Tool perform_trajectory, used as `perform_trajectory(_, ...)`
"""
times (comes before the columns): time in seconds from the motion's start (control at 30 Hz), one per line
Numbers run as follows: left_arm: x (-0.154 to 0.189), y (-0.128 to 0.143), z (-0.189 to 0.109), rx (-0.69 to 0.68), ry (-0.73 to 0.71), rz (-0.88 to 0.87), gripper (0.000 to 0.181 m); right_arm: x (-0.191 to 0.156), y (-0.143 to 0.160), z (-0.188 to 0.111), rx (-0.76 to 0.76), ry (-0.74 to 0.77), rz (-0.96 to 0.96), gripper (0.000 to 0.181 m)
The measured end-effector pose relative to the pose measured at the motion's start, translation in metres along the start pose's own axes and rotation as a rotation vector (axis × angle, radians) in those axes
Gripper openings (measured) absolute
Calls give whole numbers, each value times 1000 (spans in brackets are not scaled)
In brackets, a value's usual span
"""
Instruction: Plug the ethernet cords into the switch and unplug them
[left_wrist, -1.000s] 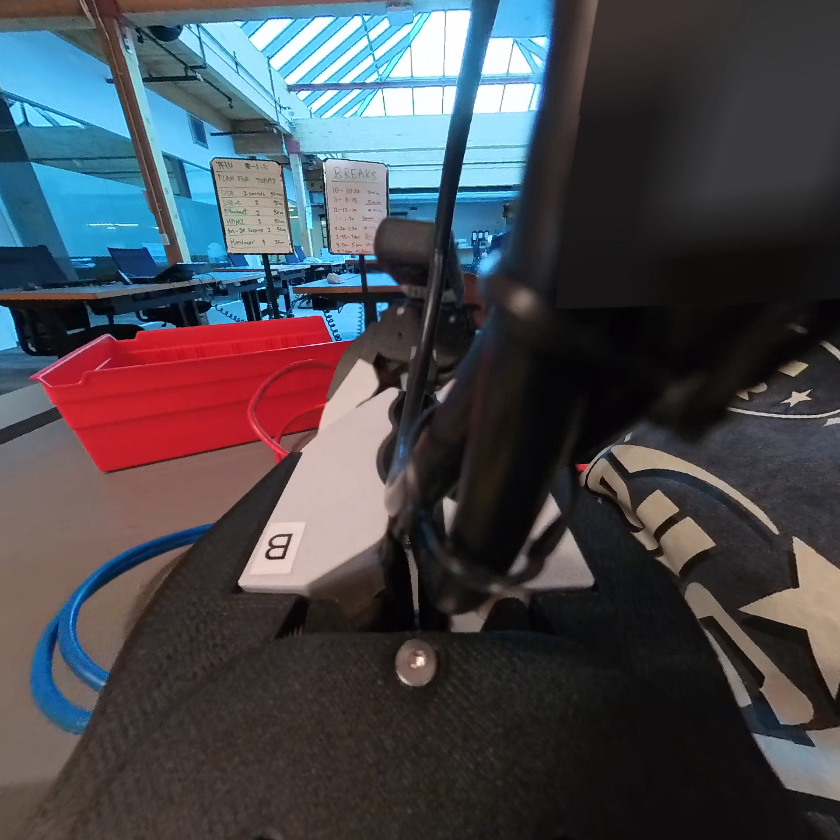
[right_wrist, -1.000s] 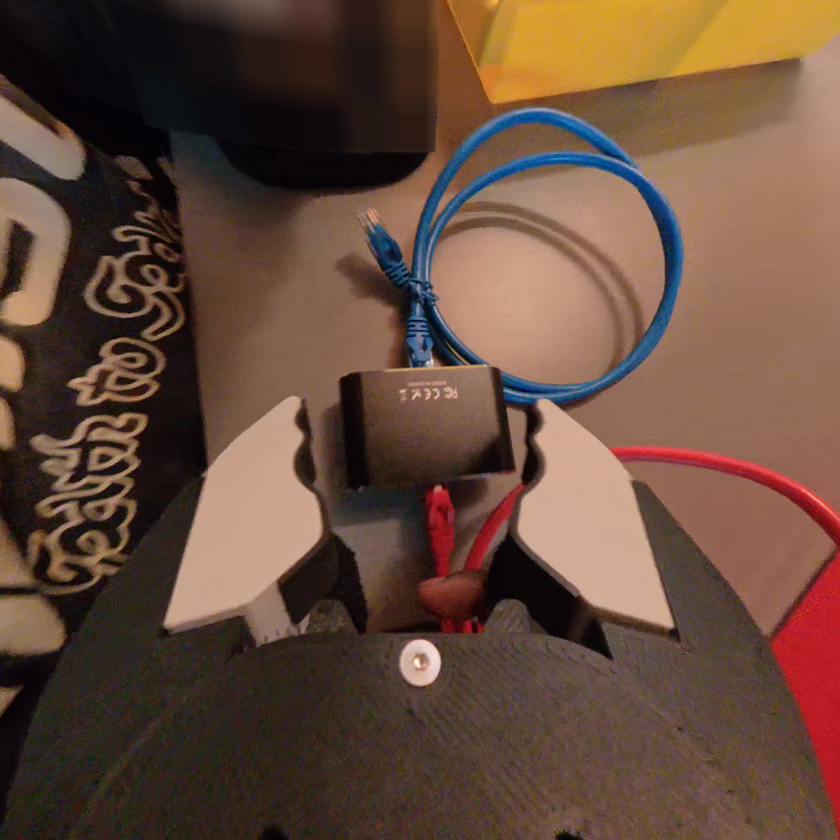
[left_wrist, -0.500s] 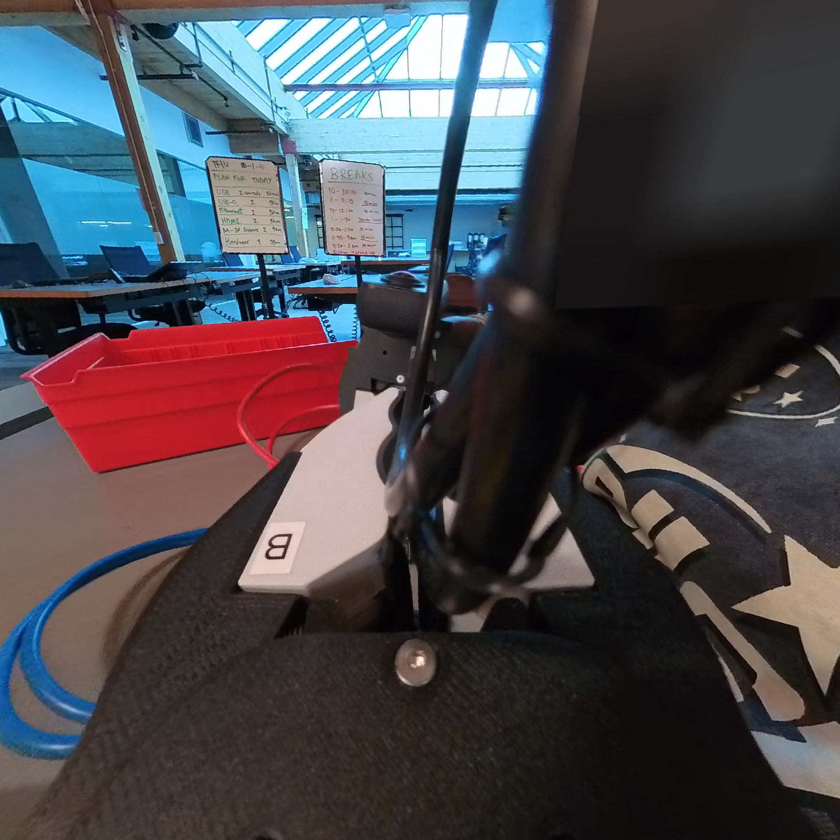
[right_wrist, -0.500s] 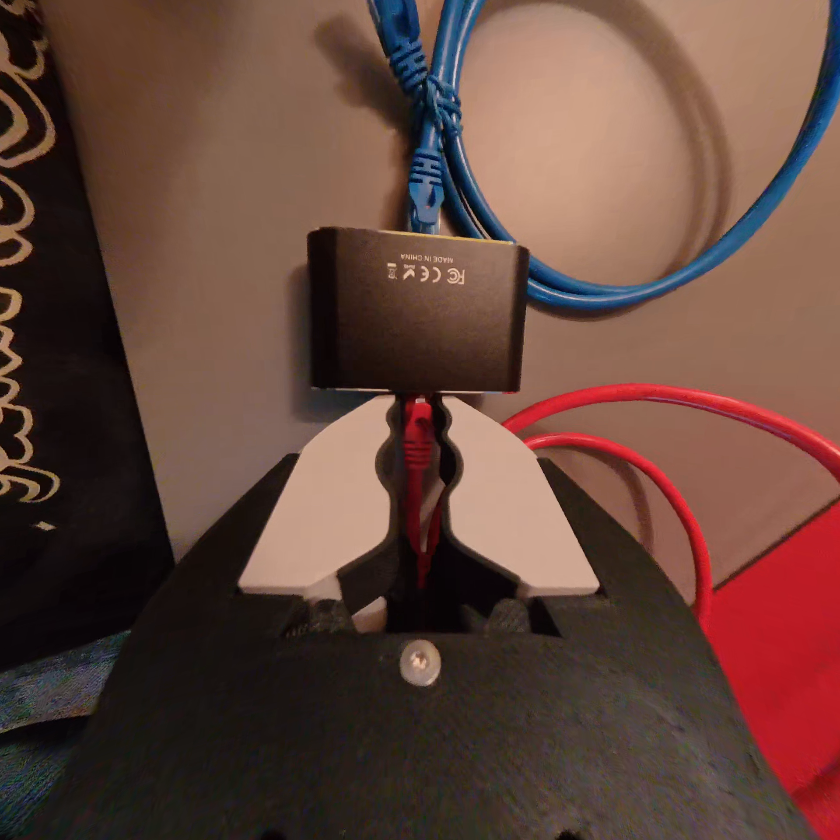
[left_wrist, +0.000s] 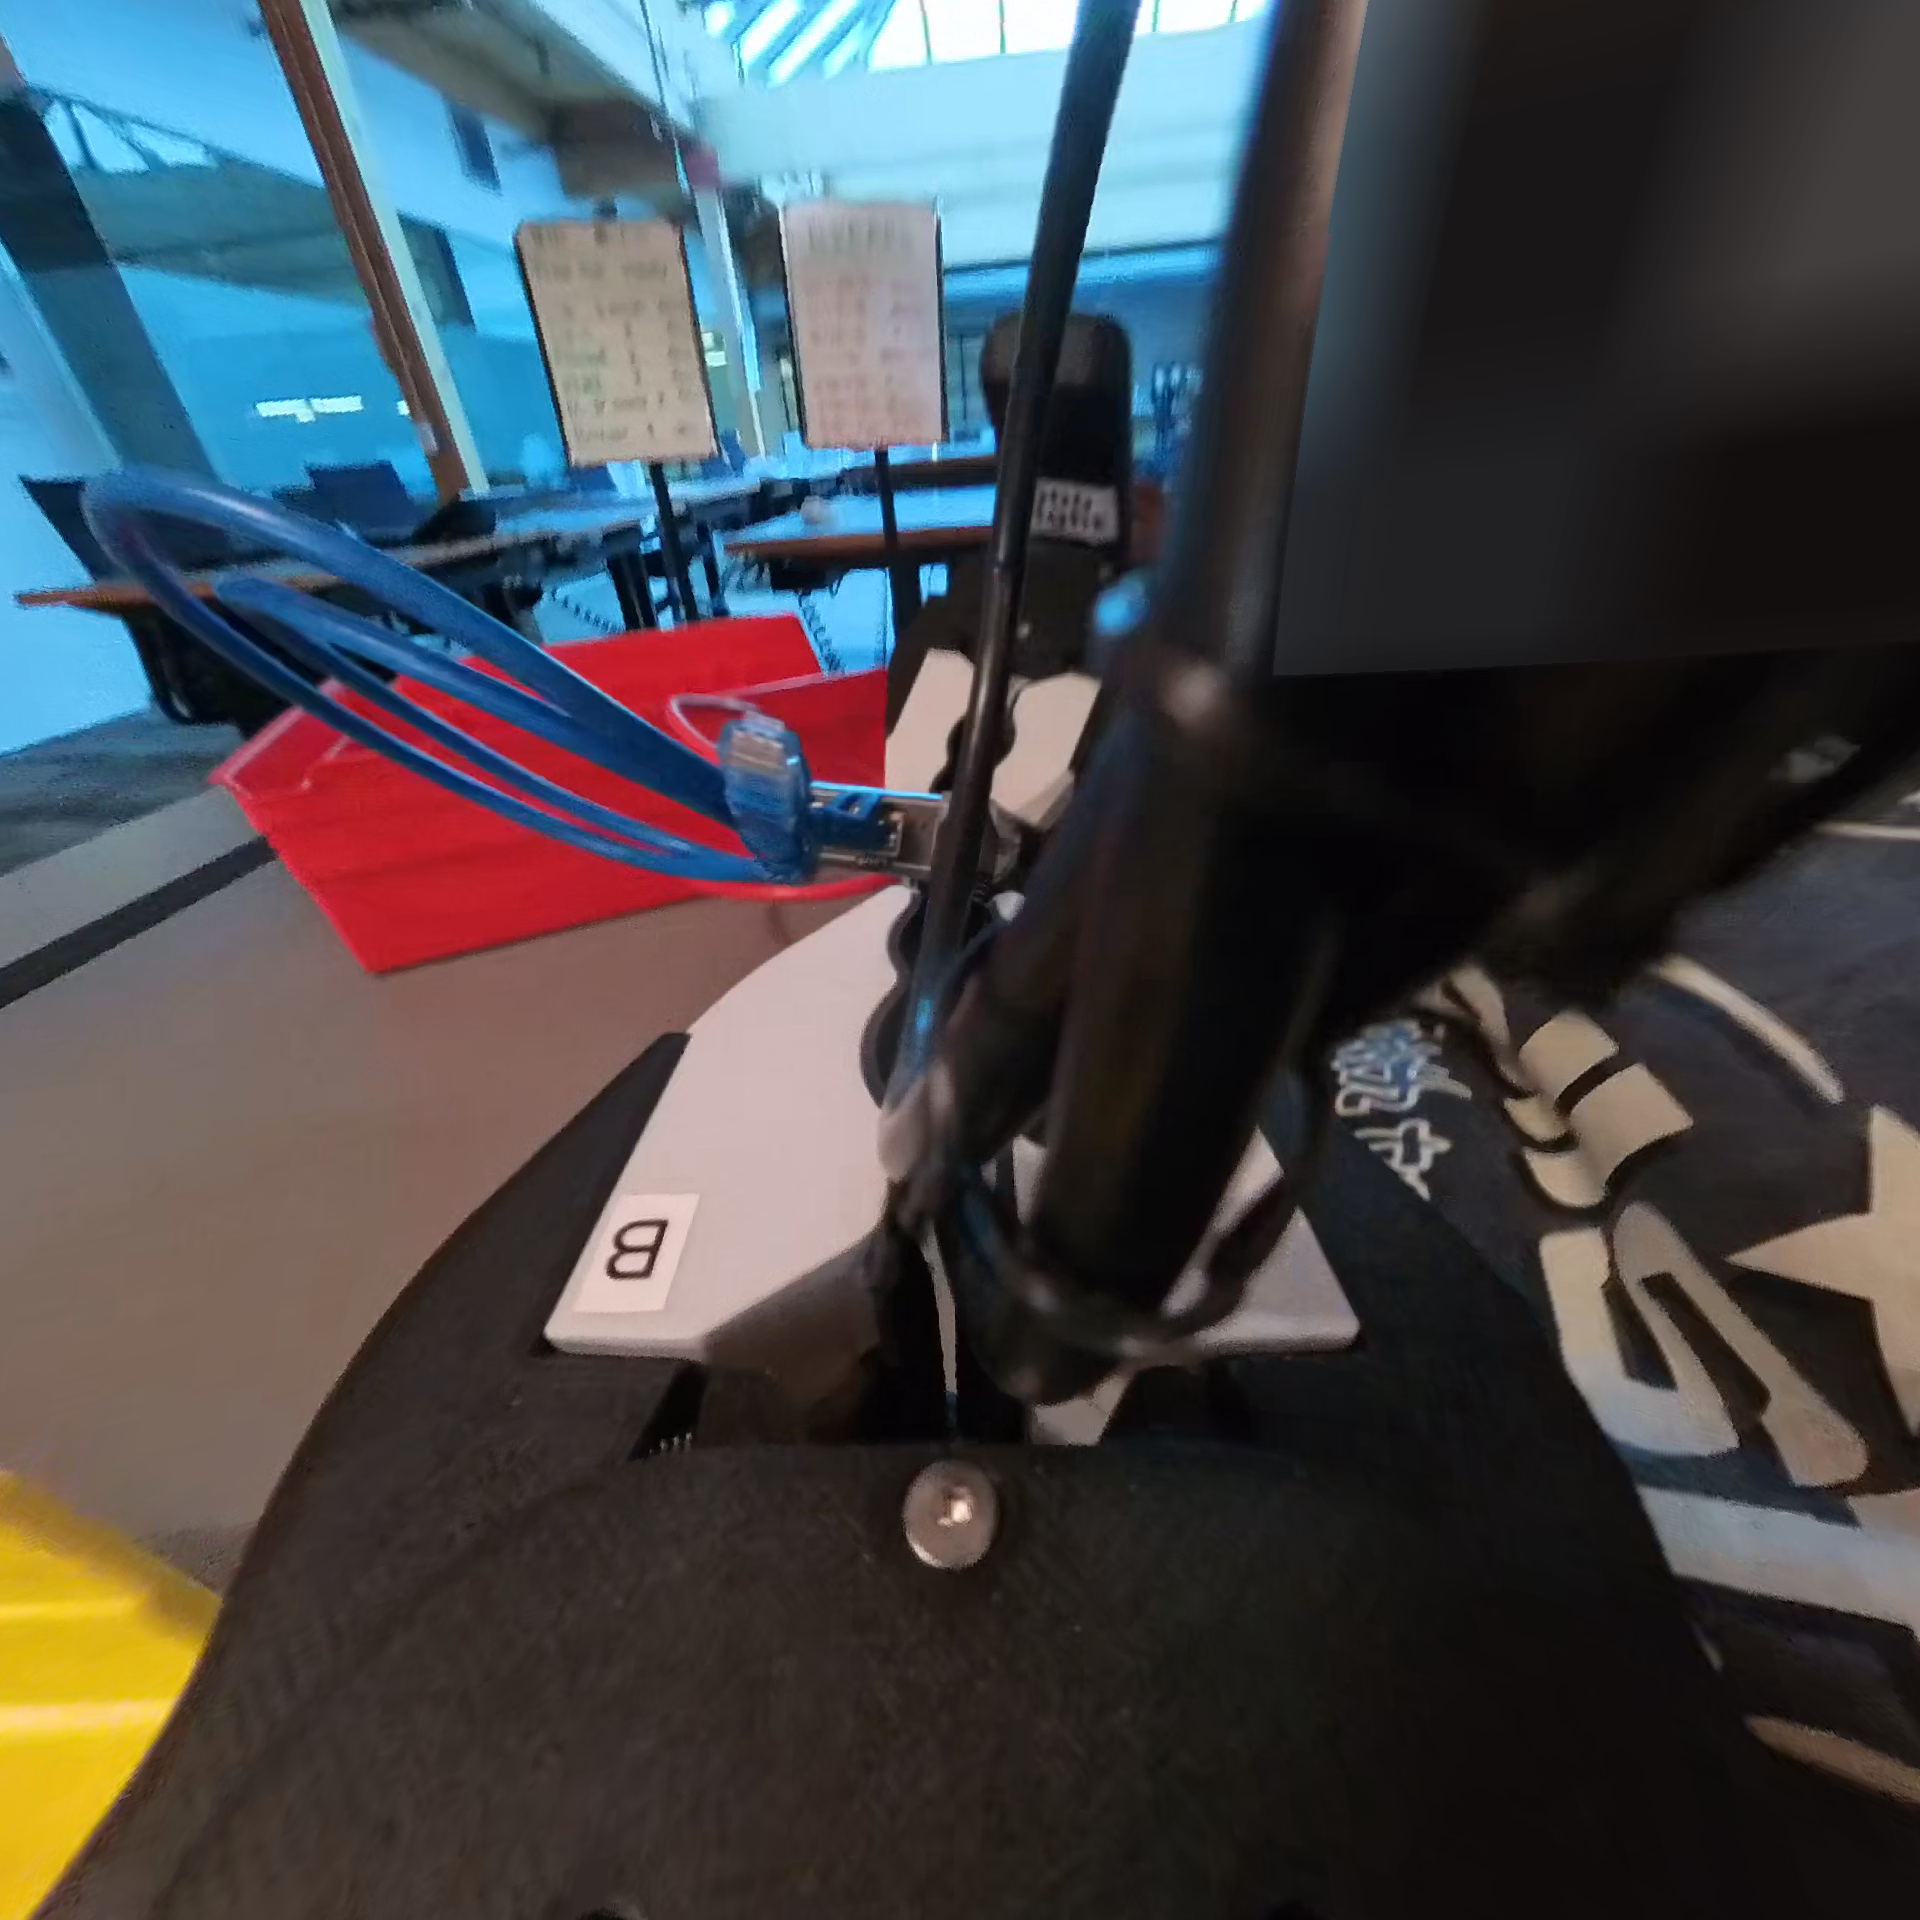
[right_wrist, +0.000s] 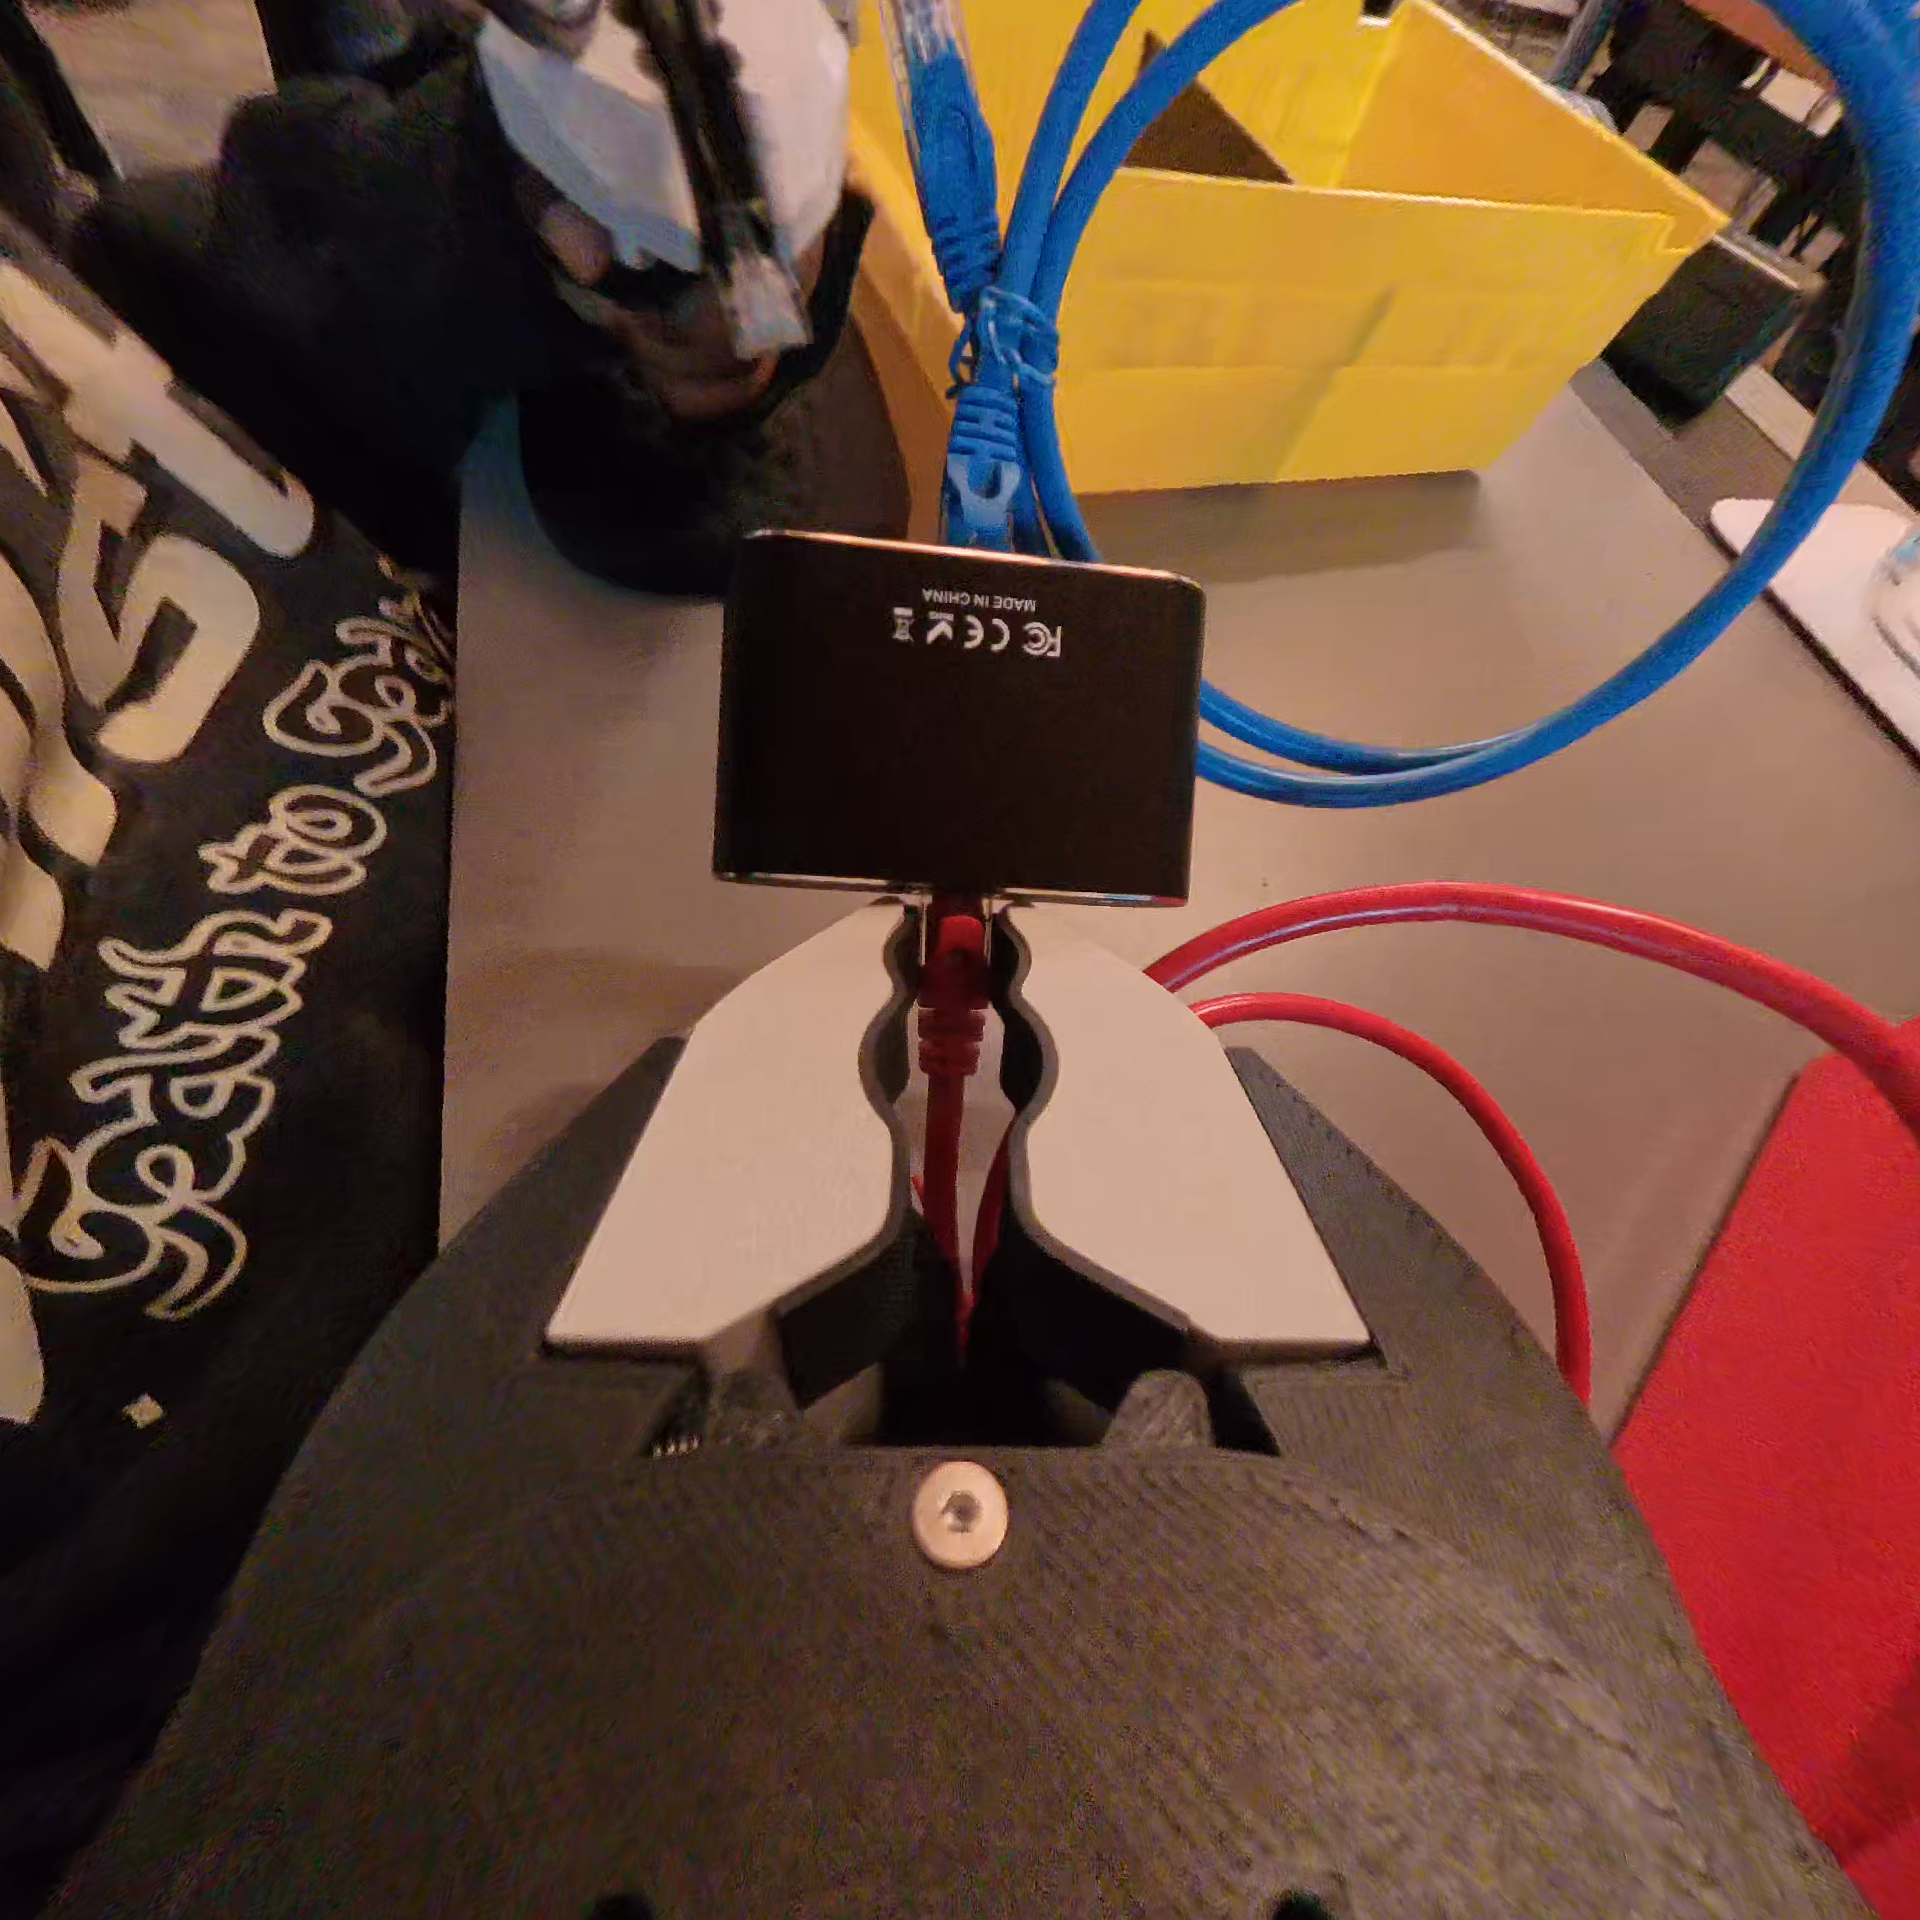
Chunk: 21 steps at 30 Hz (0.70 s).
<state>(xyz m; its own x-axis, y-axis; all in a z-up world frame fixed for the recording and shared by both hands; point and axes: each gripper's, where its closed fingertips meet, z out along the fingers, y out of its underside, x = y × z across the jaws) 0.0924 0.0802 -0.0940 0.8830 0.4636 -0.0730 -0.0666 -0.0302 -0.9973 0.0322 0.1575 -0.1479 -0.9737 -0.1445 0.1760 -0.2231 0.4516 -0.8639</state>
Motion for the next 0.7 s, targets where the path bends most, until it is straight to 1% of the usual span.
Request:
perform_trajectory(0.17,10,18,7,-126,68,-17,10,-7,7,5,-94,0,-114,12)
perform_trajectory(0.3,16,29,11,-200,85,29,11,-9,5,10,-131,10,-202,12)
perform_trajectory(0.5,15,31,12,-218,70,35,11,-10,0,6,-125,9,-272,12)
perform_trajectory(0.7,15,40,17,-296,32,105,11,-9,7,5,-224,37,-341,12)
